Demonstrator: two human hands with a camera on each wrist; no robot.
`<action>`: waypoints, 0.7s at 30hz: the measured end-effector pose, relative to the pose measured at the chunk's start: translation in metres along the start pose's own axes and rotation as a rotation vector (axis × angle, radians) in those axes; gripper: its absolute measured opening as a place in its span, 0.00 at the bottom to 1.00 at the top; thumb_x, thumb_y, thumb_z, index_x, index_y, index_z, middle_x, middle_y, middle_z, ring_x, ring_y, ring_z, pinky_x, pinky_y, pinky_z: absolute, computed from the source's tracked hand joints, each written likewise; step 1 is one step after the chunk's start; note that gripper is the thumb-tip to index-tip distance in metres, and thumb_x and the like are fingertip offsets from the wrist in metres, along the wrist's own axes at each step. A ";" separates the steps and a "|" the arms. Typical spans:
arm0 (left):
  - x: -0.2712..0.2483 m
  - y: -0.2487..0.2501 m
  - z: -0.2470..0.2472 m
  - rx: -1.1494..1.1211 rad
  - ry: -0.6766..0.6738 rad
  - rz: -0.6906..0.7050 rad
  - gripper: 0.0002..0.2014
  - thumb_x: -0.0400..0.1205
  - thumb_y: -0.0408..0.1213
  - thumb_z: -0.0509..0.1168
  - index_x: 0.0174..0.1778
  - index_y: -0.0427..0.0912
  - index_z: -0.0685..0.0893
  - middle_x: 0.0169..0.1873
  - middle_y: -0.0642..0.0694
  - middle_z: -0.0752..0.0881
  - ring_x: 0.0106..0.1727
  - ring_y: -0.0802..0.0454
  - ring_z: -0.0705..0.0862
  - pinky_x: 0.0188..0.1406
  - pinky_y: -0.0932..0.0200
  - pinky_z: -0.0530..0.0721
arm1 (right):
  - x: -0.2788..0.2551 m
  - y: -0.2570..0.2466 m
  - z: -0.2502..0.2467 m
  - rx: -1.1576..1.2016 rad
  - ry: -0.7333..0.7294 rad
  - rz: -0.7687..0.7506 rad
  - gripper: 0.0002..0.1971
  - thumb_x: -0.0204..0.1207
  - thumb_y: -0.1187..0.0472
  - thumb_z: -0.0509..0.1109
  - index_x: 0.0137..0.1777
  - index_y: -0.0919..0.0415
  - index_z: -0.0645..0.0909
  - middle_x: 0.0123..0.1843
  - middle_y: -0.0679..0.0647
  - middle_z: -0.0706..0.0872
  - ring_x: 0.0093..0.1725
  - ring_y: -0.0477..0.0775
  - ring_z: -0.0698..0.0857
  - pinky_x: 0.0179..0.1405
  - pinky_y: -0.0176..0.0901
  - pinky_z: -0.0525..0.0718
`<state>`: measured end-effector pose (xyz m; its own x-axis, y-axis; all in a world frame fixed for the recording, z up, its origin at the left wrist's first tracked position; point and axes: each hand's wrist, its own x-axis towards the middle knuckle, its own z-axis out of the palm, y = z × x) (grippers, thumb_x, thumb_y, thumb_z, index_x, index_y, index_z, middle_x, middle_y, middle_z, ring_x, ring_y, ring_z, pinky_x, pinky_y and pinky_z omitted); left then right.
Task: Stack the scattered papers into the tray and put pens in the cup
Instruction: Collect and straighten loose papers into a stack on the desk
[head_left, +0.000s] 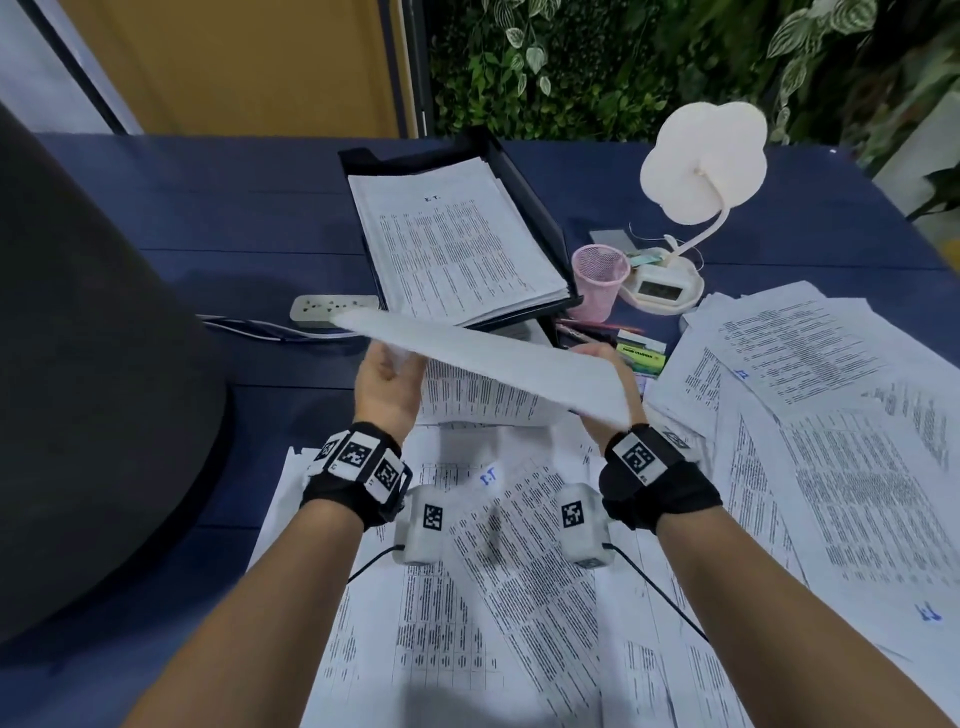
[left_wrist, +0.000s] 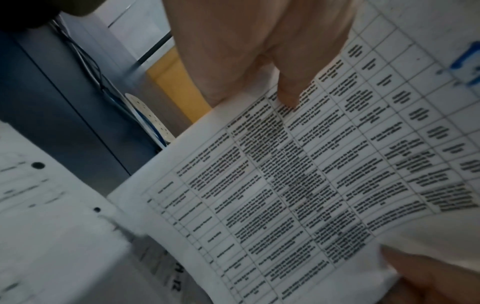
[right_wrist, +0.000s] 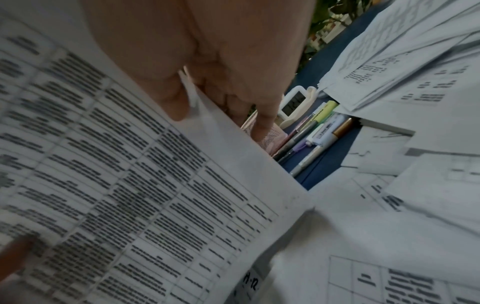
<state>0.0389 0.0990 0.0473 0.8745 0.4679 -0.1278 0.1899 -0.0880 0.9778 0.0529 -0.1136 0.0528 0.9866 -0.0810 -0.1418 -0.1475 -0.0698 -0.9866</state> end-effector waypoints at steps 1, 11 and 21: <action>0.000 0.002 0.000 -0.044 0.002 0.013 0.16 0.78 0.41 0.71 0.57 0.37 0.80 0.37 0.51 0.83 0.42 0.51 0.81 0.46 0.48 0.82 | -0.001 -0.002 -0.002 0.064 0.010 0.023 0.08 0.69 0.65 0.67 0.47 0.64 0.78 0.38 0.48 0.78 0.35 0.44 0.76 0.31 0.34 0.76; -0.018 -0.022 0.003 0.169 -0.119 0.012 0.24 0.82 0.42 0.65 0.73 0.40 0.71 0.71 0.45 0.77 0.71 0.47 0.76 0.72 0.46 0.75 | -0.002 0.048 -0.023 -0.404 -0.032 0.207 0.14 0.79 0.58 0.61 0.49 0.72 0.77 0.36 0.56 0.75 0.36 0.53 0.72 0.41 0.42 0.69; -0.044 -0.090 0.000 0.468 -0.316 -0.150 0.19 0.80 0.38 0.69 0.65 0.38 0.77 0.58 0.45 0.85 0.58 0.45 0.83 0.55 0.58 0.80 | -0.014 0.091 -0.045 -0.789 -0.292 0.467 0.13 0.82 0.66 0.56 0.59 0.73 0.77 0.62 0.67 0.80 0.57 0.63 0.80 0.47 0.38 0.68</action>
<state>-0.0163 0.0862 -0.0350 0.9000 0.2264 -0.3724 0.4358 -0.4536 0.7774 0.0221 -0.1635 -0.0310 0.7793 -0.0272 -0.6261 -0.4294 -0.7508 -0.5019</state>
